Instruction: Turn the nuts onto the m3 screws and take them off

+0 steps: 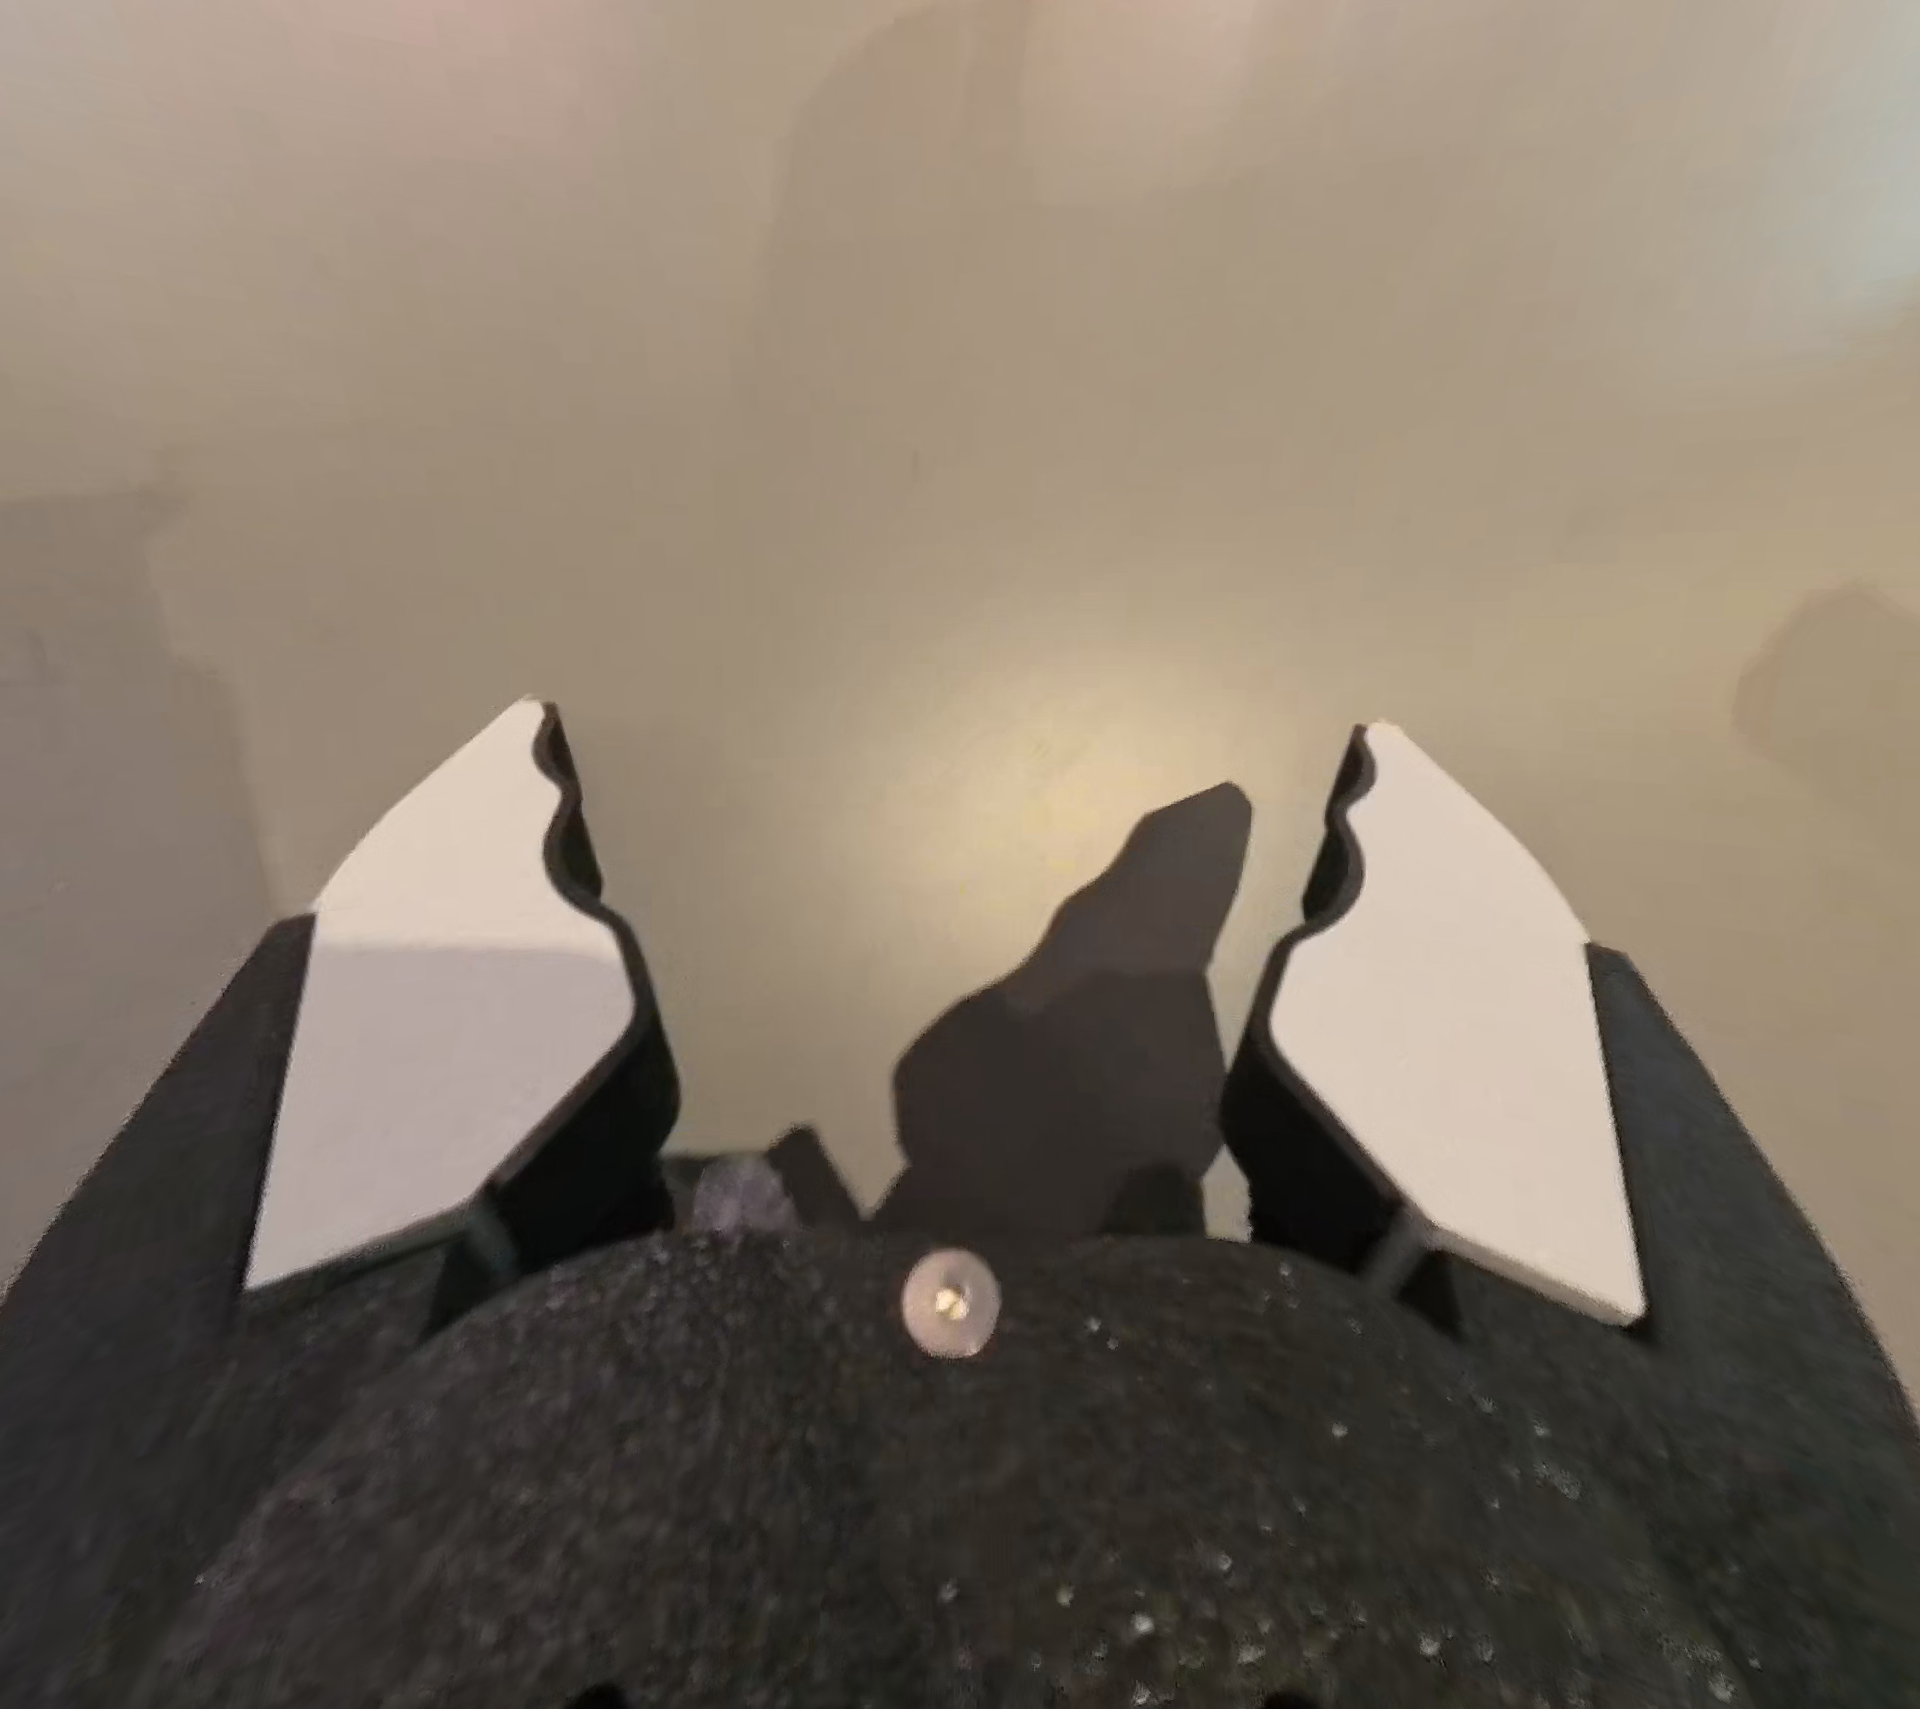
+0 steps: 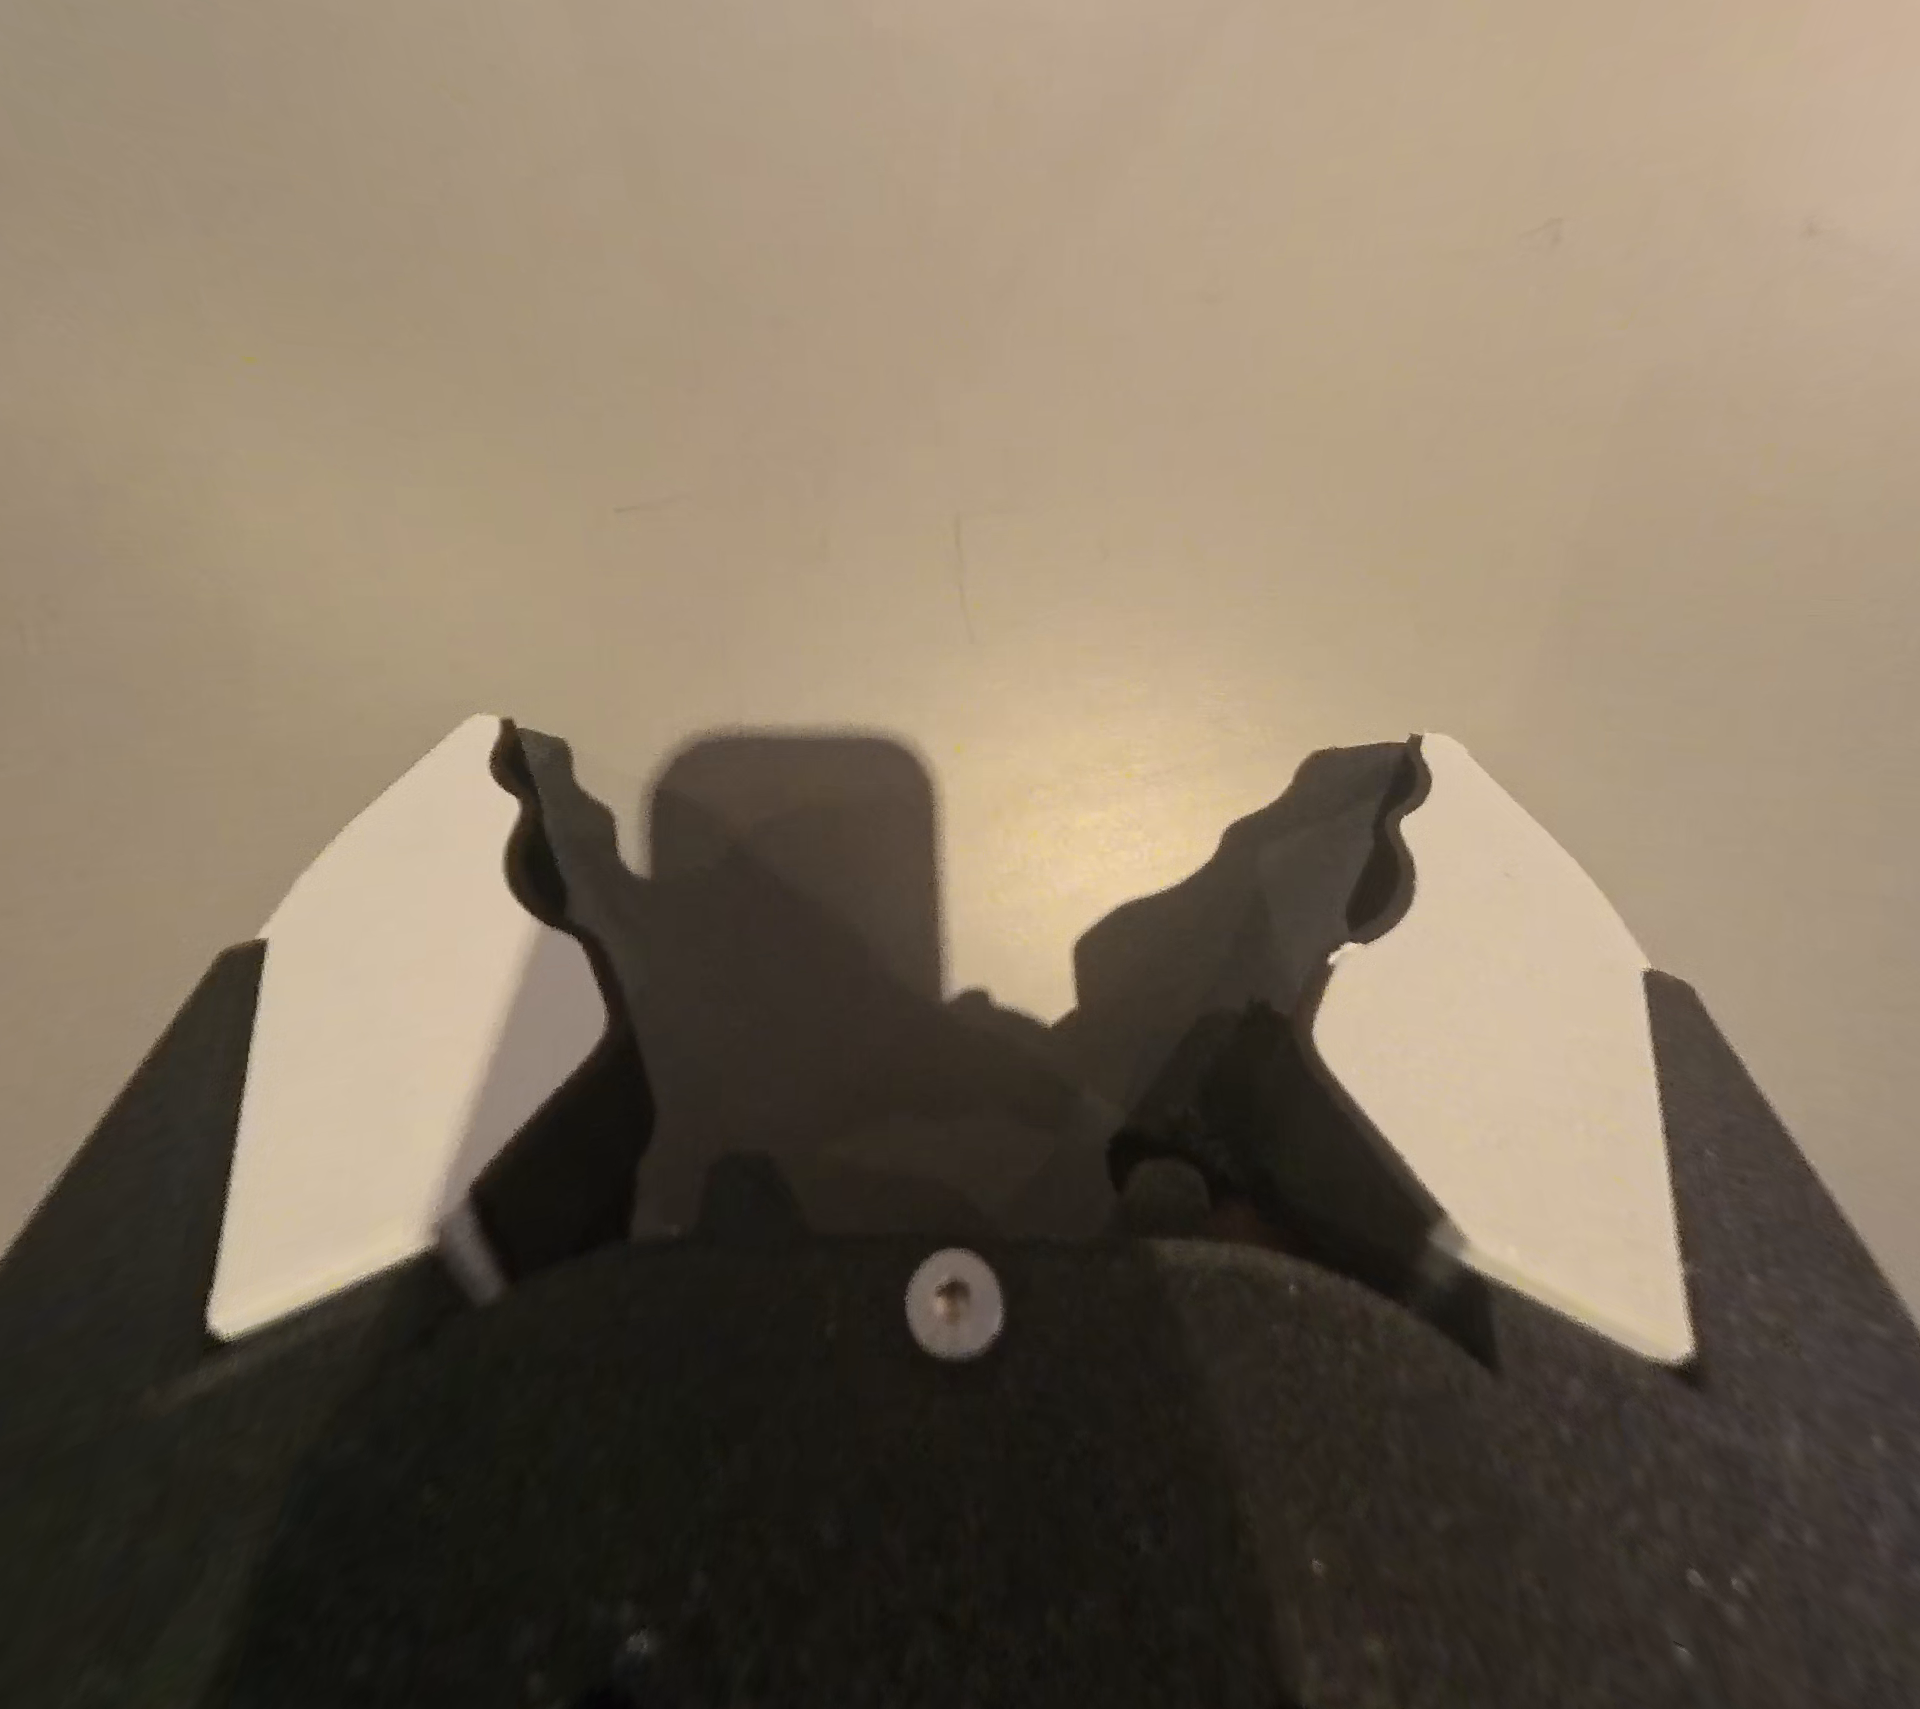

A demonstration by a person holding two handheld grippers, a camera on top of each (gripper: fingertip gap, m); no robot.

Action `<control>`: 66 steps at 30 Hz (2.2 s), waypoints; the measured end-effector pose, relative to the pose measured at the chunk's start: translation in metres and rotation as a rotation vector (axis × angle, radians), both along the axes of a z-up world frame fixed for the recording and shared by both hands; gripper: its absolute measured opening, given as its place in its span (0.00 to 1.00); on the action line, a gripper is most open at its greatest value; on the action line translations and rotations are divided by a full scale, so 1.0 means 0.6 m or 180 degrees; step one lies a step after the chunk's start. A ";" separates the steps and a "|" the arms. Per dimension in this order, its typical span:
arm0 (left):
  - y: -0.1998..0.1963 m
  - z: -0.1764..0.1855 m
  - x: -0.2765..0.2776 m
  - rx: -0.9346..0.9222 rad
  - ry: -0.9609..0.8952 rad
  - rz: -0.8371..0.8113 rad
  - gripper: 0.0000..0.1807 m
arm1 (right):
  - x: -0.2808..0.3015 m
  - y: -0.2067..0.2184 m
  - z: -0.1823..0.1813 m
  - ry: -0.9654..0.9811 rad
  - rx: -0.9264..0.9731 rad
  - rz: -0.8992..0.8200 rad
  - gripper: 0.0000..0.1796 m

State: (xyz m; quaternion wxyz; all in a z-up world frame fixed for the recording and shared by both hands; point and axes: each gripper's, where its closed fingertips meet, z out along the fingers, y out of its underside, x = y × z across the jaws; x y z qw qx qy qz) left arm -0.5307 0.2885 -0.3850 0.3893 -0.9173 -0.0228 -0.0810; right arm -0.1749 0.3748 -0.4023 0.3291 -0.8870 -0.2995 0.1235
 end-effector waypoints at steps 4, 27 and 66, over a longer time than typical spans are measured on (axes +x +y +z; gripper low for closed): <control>-0.003 0.022 -0.003 0.0251 0.0104 -0.0058 0.73 | 0.007 0.007 0.020 0.0075 0.0253 -0.0076 0.82; -0.007 0.049 0.011 0.0501 0.0067 -0.0124 0.72 | 0.024 0.017 0.049 0.0305 0.0544 -0.0363 0.82; -0.190 0.270 0.046 0.2268 -0.0113 -0.0422 0.53 | 0.102 -0.135 0.341 0.1068 0.2500 -0.0600 0.81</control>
